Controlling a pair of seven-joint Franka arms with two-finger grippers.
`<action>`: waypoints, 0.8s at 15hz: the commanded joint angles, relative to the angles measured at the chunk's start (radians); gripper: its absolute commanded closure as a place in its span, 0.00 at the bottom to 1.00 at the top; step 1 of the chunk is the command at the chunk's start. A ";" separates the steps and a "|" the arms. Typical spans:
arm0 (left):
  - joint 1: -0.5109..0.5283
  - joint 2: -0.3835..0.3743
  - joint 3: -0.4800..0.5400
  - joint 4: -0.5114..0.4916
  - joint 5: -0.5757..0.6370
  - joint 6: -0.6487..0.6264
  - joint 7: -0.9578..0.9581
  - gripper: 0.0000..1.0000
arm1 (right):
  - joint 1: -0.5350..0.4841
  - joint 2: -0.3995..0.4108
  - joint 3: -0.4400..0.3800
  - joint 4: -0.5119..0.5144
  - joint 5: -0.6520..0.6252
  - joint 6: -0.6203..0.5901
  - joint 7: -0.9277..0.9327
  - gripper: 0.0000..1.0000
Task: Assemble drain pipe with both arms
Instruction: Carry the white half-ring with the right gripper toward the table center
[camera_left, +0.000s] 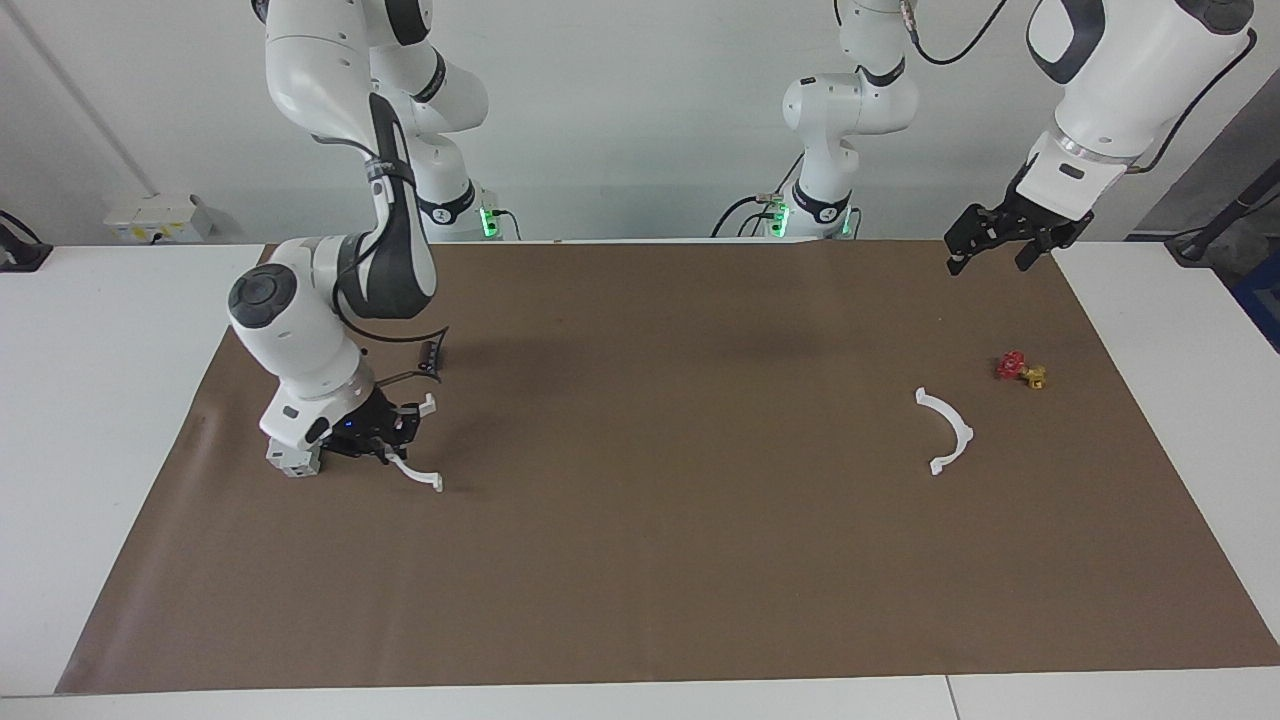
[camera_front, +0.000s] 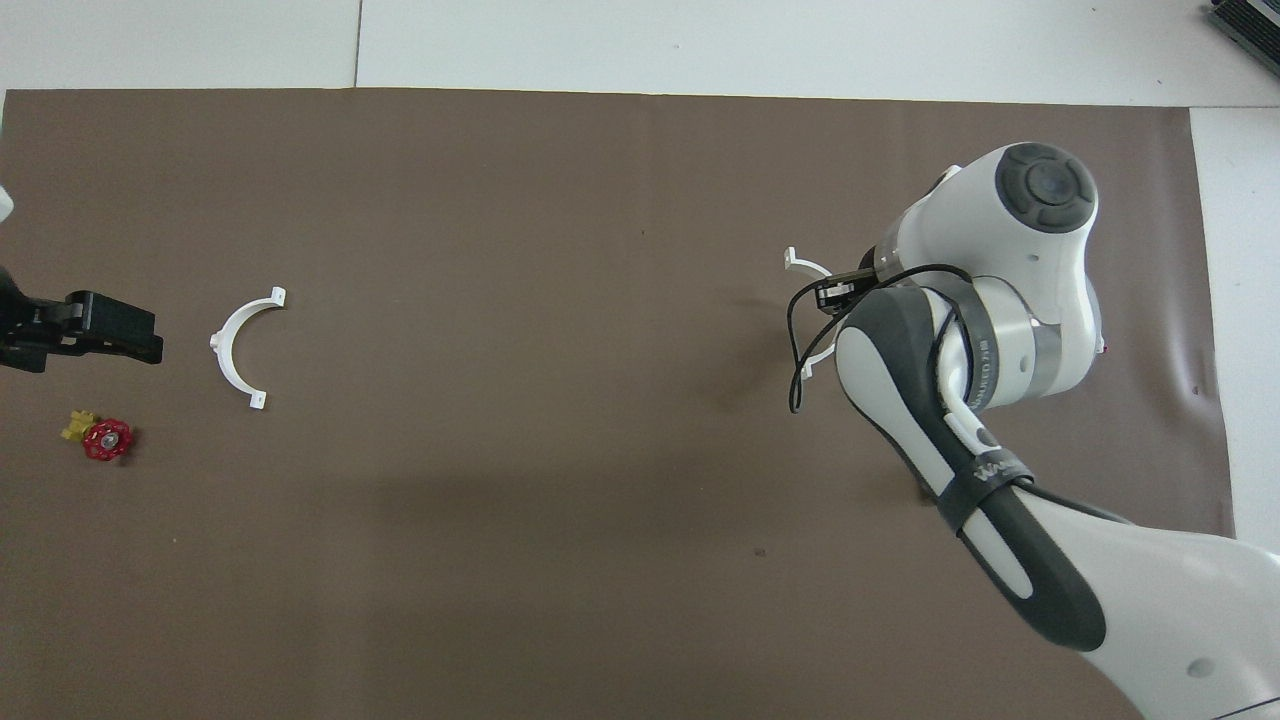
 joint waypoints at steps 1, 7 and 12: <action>-0.004 -0.019 0.003 -0.016 0.015 0.009 -0.001 0.00 | 0.090 0.021 -0.002 -0.001 -0.019 0.045 0.121 1.00; -0.004 -0.017 0.005 -0.016 0.015 0.009 0.001 0.00 | 0.204 0.096 -0.002 -0.001 -0.009 0.169 0.267 1.00; -0.004 -0.019 0.003 -0.016 0.015 0.009 0.001 0.00 | 0.250 0.139 -0.002 -0.001 -0.017 0.220 0.353 1.00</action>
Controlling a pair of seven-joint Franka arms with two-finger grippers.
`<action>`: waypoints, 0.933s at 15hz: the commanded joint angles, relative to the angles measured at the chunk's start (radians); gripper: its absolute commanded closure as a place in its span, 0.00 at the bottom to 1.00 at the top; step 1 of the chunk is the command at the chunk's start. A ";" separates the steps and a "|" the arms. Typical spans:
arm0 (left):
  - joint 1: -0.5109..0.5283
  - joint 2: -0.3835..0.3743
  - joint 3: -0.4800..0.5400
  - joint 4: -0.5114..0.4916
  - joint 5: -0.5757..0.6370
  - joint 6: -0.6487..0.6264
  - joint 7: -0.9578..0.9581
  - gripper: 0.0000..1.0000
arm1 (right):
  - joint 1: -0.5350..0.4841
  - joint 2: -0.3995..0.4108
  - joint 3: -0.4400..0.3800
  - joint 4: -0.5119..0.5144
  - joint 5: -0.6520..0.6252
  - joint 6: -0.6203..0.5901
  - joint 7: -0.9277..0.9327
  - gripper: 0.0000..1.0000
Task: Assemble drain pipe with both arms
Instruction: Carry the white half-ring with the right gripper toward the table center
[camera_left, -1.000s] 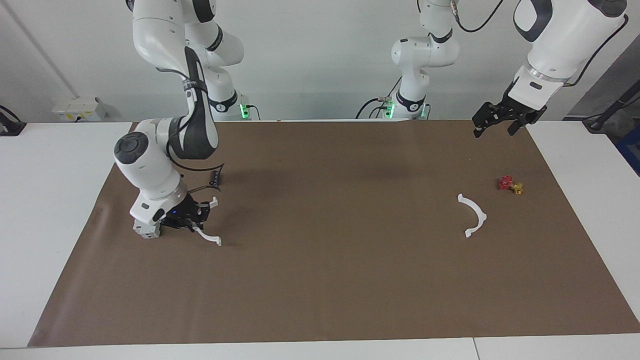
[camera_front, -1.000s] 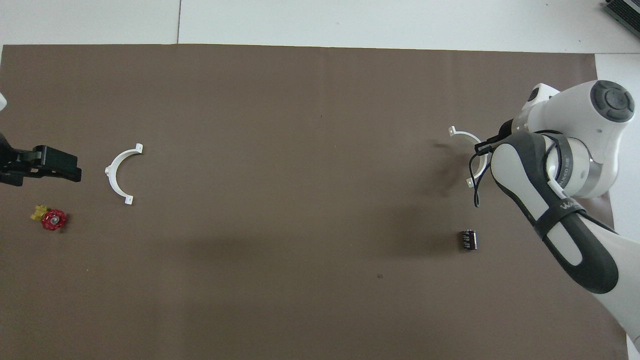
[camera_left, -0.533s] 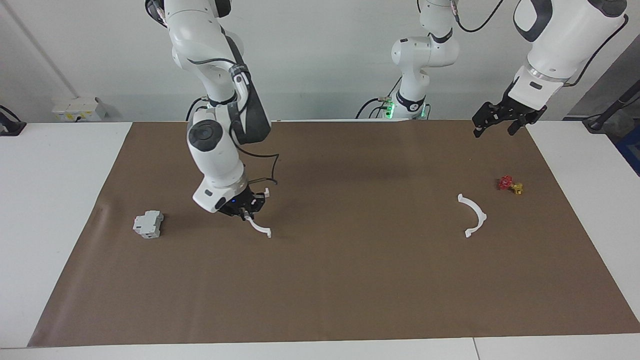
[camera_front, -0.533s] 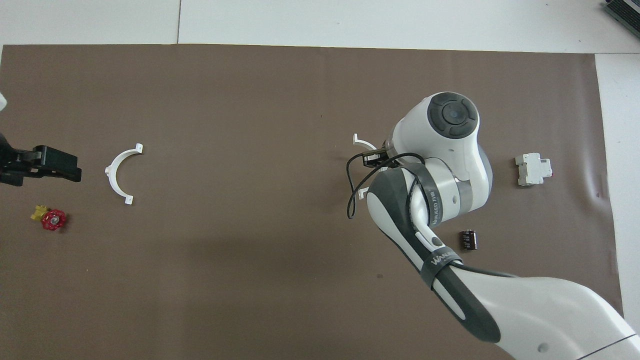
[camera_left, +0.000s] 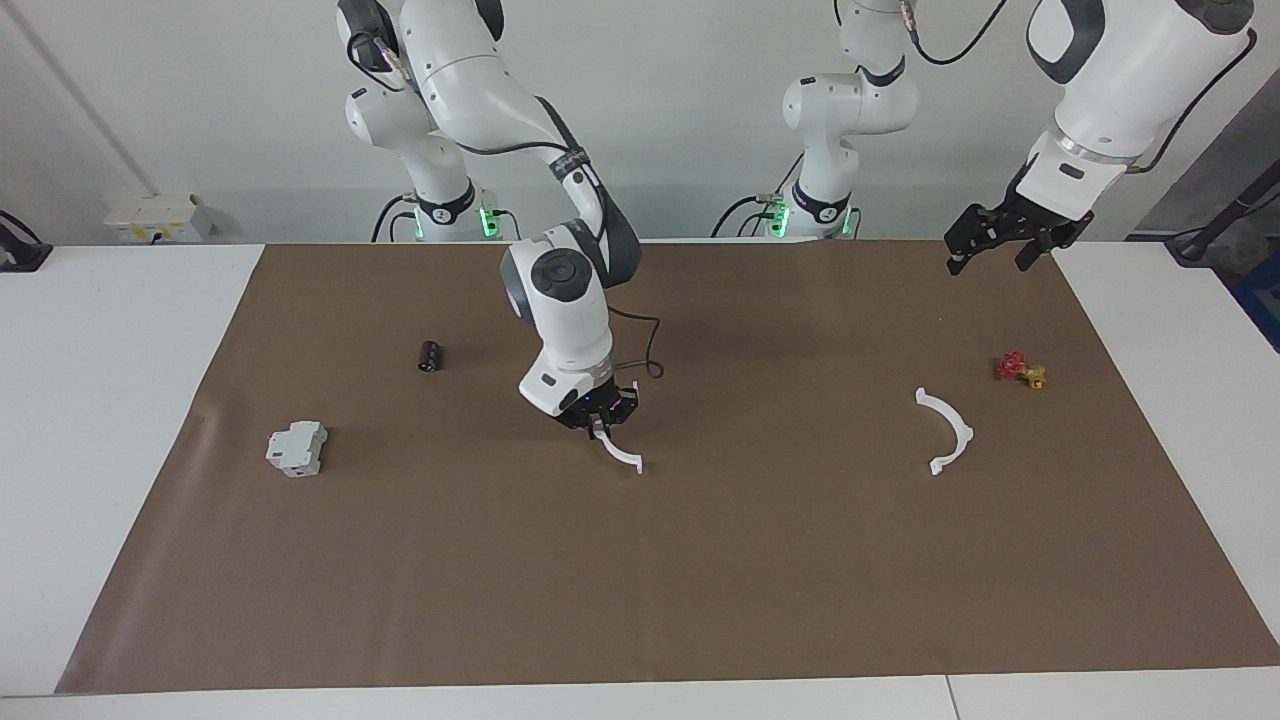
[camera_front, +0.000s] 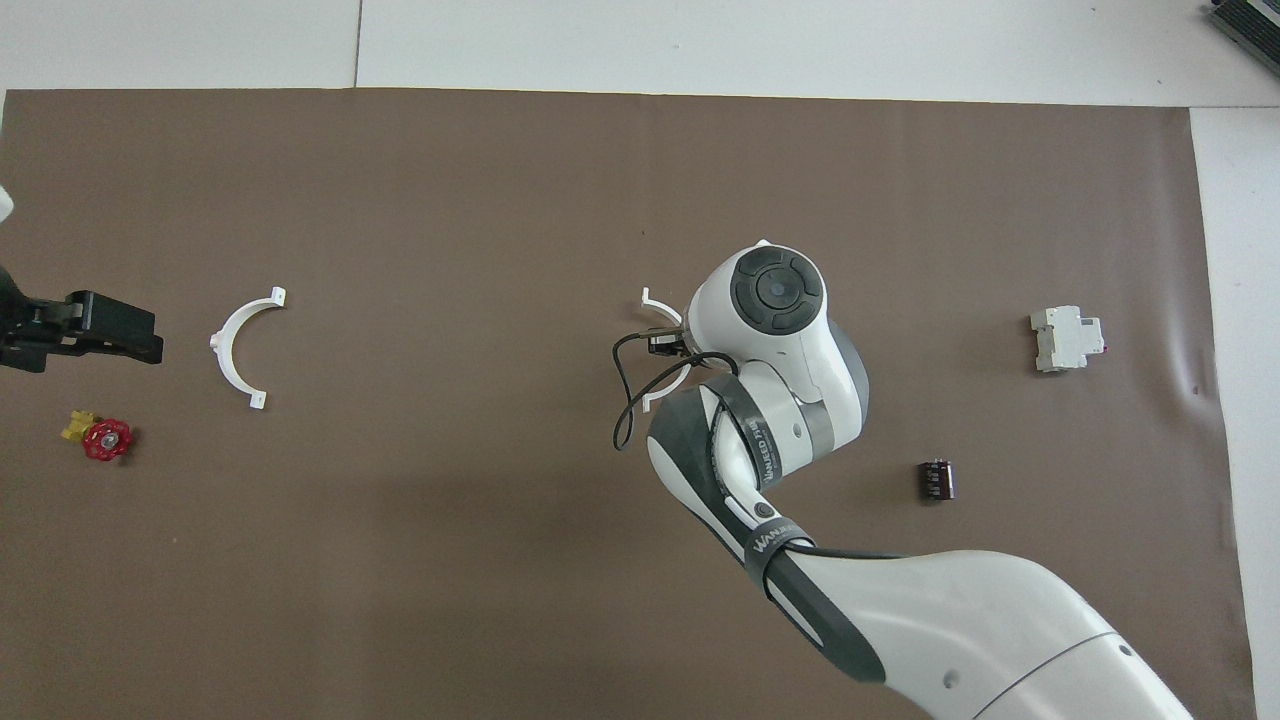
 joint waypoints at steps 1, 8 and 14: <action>-0.004 -0.019 0.003 -0.016 0.015 0.009 0.001 0.00 | 0.019 0.021 -0.002 0.001 -0.016 0.047 0.057 1.00; -0.004 -0.019 0.005 -0.016 0.015 0.009 0.001 0.00 | 0.028 0.030 -0.002 -0.006 -0.019 0.060 0.097 1.00; -0.004 -0.019 0.003 -0.016 0.015 0.009 0.001 0.00 | 0.016 -0.005 -0.008 0.001 -0.019 0.022 0.096 0.00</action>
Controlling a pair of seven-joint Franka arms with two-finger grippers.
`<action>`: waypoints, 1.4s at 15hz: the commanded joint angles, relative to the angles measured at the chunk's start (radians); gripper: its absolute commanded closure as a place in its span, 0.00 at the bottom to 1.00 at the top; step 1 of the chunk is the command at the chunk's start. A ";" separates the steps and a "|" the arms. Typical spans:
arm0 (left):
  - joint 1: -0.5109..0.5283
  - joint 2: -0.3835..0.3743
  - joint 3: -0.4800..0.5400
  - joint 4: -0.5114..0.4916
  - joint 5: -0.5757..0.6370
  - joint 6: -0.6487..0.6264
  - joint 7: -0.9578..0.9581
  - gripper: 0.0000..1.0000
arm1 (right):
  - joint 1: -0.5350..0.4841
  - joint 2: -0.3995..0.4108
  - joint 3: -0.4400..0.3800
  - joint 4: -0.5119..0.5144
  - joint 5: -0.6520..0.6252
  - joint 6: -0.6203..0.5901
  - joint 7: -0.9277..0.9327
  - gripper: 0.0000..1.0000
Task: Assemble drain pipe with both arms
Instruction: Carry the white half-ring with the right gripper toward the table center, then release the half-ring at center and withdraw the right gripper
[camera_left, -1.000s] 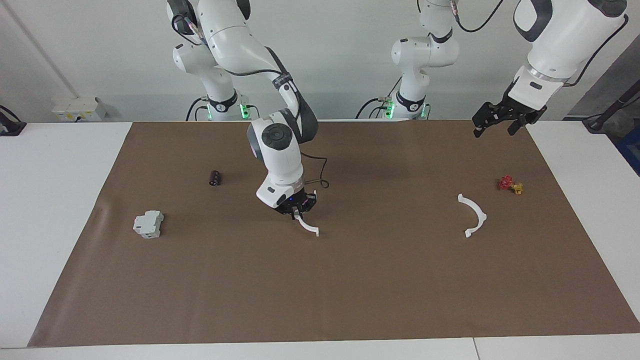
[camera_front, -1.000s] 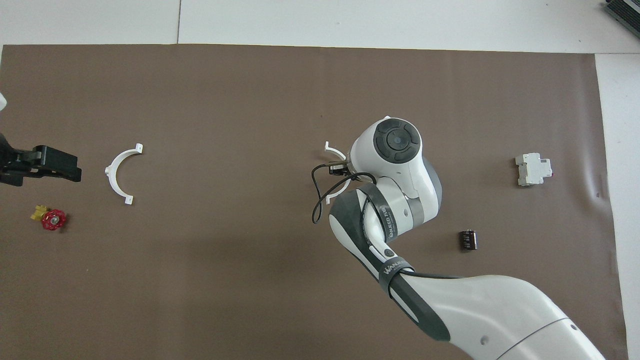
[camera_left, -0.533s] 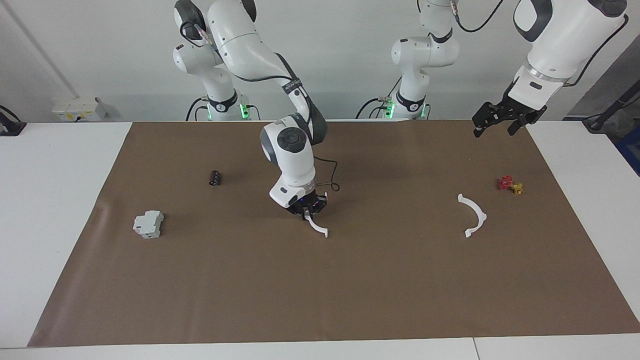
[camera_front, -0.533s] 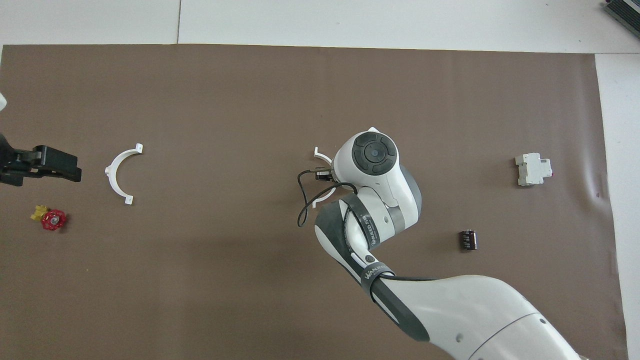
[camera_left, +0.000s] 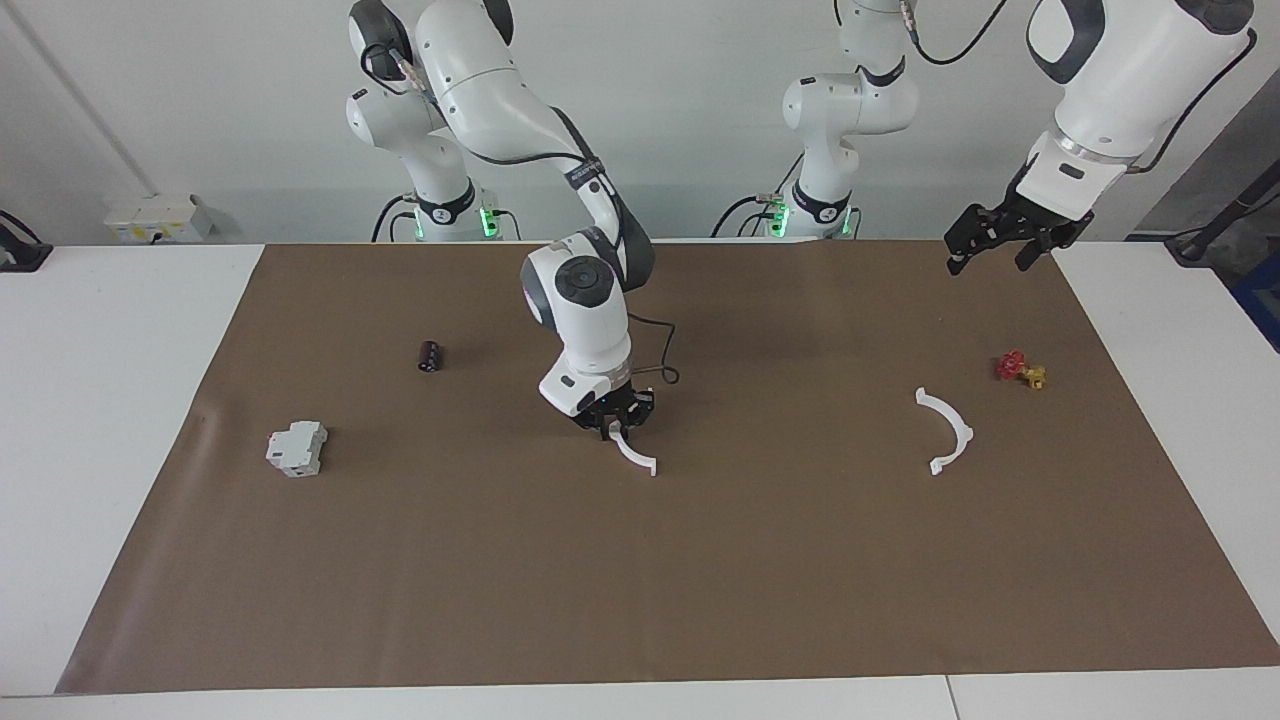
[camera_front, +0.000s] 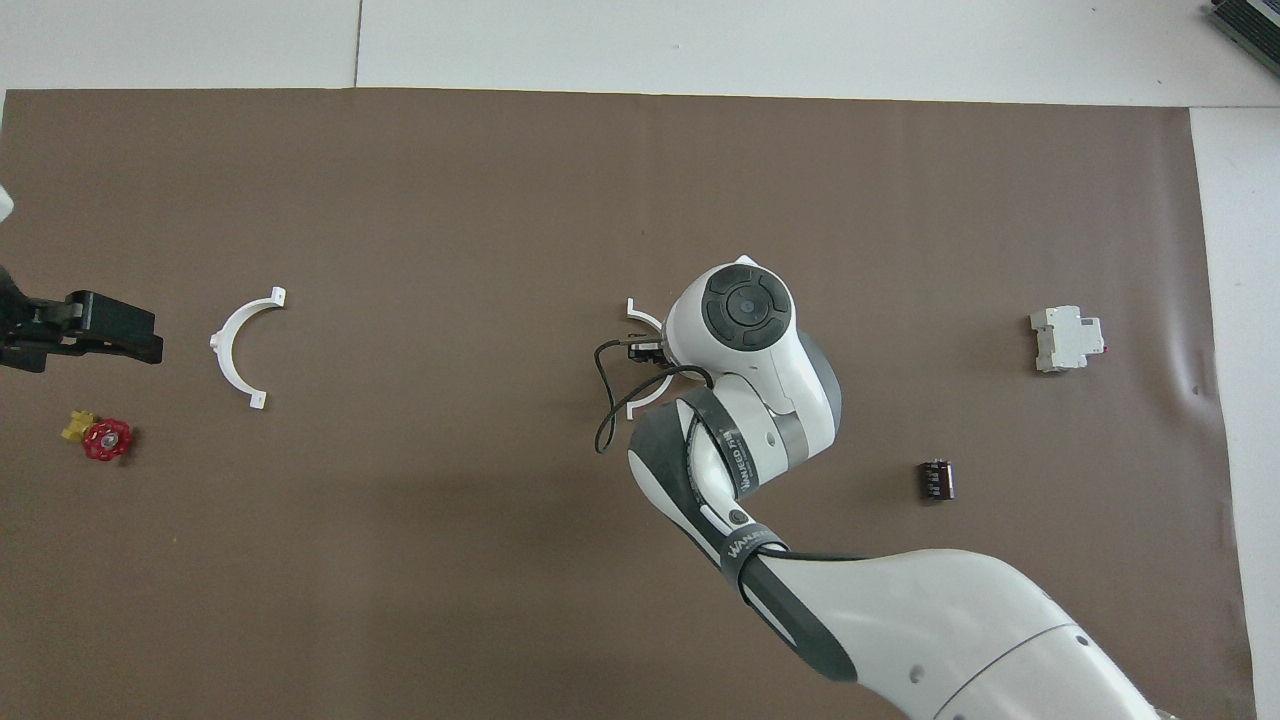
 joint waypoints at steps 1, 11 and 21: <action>-0.004 -0.019 0.003 -0.016 0.015 0.009 0.001 0.00 | -0.018 -0.068 -0.011 0.000 -0.019 -0.043 0.022 0.00; 0.008 -0.048 0.006 -0.075 0.015 0.017 -0.003 0.00 | -0.340 -0.348 -0.013 0.009 -0.073 -0.341 -0.240 0.00; 0.089 -0.099 -0.001 -0.421 0.015 0.511 -0.093 0.00 | -0.569 -0.483 -0.016 0.009 -0.102 -0.615 -0.456 0.00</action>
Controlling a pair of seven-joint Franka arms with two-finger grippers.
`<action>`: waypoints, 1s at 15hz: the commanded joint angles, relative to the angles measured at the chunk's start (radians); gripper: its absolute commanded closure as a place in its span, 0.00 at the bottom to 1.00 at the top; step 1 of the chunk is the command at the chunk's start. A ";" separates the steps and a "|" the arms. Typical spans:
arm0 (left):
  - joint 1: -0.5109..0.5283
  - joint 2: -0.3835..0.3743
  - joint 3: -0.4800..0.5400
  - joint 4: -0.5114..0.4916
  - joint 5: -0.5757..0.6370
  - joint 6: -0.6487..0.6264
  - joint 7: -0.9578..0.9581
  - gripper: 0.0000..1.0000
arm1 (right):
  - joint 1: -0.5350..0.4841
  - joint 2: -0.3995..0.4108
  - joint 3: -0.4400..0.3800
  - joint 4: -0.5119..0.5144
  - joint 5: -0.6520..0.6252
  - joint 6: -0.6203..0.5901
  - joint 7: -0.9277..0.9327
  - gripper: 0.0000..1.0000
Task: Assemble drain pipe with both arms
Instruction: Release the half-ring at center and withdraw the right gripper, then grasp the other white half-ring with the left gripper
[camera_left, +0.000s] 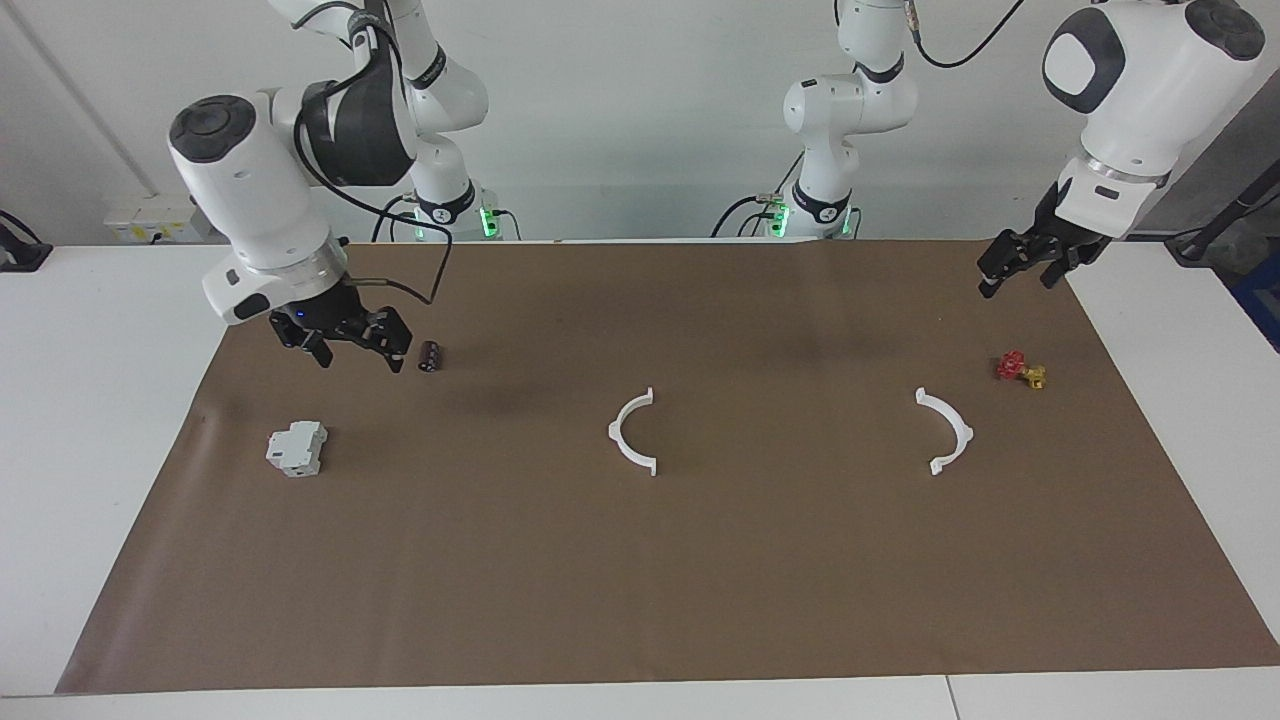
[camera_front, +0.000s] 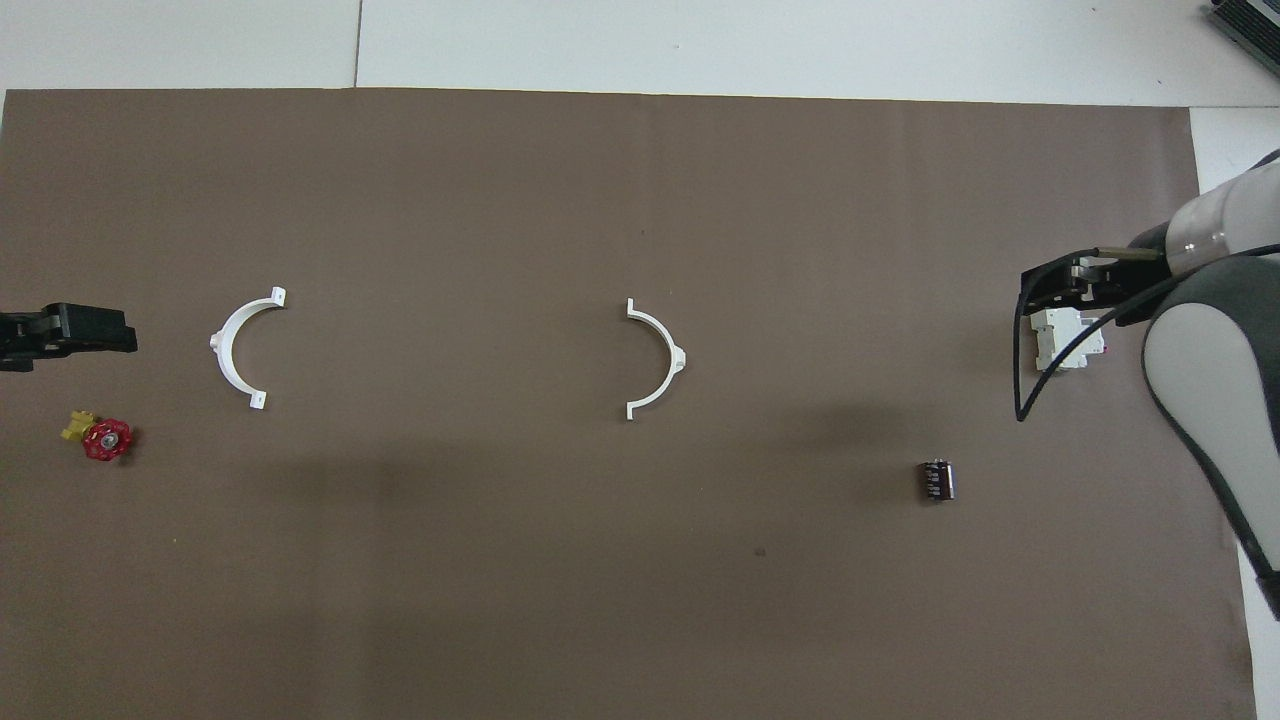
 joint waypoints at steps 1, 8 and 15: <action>-0.019 0.029 -0.002 -0.065 0.013 0.118 -0.095 0.00 | -0.030 -0.052 0.013 -0.016 -0.048 -0.040 -0.033 0.00; -0.019 0.144 -0.001 -0.204 0.013 0.411 -0.152 0.00 | -0.035 -0.031 0.016 0.184 -0.066 -0.260 -0.085 0.00; -0.002 0.256 0.001 -0.209 0.013 0.477 -0.237 0.00 | -0.019 -0.028 0.032 0.188 -0.036 -0.252 -0.059 0.00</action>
